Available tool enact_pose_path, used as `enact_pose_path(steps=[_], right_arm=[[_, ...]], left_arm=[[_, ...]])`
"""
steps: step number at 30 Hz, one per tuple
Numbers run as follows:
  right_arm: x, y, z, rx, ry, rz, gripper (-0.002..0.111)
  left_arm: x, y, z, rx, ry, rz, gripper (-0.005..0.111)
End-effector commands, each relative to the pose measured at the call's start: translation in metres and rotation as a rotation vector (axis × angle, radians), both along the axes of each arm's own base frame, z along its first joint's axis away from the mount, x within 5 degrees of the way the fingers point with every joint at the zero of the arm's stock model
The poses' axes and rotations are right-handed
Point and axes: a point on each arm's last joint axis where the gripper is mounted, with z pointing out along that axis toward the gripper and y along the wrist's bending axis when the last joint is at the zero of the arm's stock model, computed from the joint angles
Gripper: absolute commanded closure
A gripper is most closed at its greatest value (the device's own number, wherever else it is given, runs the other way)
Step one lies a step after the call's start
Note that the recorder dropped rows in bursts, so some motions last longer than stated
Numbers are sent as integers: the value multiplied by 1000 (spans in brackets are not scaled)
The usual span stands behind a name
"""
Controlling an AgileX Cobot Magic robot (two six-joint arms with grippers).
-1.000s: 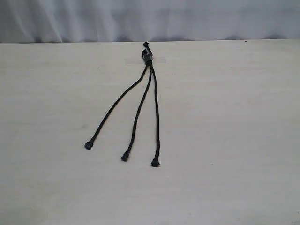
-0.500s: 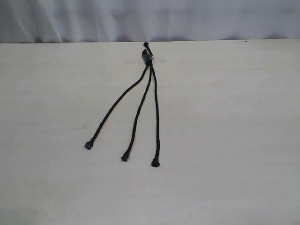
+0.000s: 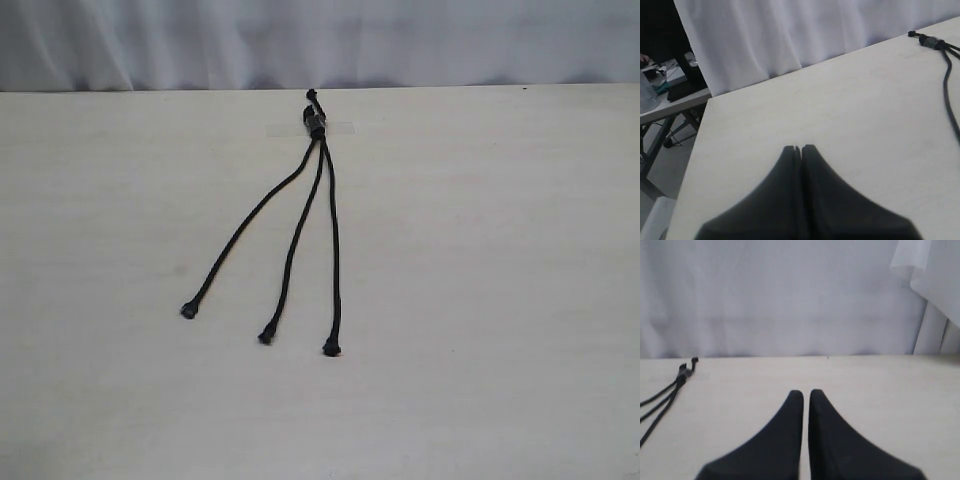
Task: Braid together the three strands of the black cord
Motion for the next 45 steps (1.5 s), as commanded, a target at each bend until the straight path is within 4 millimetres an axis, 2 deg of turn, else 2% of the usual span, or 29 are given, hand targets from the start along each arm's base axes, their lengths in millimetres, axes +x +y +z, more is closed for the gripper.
enact_pose_path(steps=[1, 7, 12, 22, 24, 30, 32, 36, 39, 41, 45], right_arm=[[-1, 0, 13, -26, -147, -9, 104], [-2, 0, 18, -14, -205, -8, 104], [-2, 0, 21, -17, -239, -9, 104], [4, -1, 20, -27, -194, -10, 104], [8, -1, 31, -26, -175, -10, 104], [26, -3, 41, -25, -79, -9, 104], [34, -3, 44, -22, -40, -8, 104], [55, -5, 52, 10, 140, -7, 104], [74, -6, 56, 29, 344, -4, 104], [90, -7, 54, 44, 462, -3, 104], [123, -4, 47, 308, 568, -23, 104]], left_arm=[[0, 1, 0, 58, -4, -6, 107], [1, 6, 5, 253, -27, 9, 107], [2, -18, 37, 228, -415, -209, 107], [-13, -38, 66, 193, -782, -413, 107], [-13, -38, 66, 193, -789, -418, 107], [-14, -40, 68, 190, -811, -431, 107], [-11, -34, 66, 135, -765, -380, 107], [-5, -14, 65, -212, -510, -156, 107], [2, -12, 74, -220, -295, -90, 107], [14, -9, 81, -231, -137, -37, 107], [49, -2, 85, -293, 202, 74, 107]])
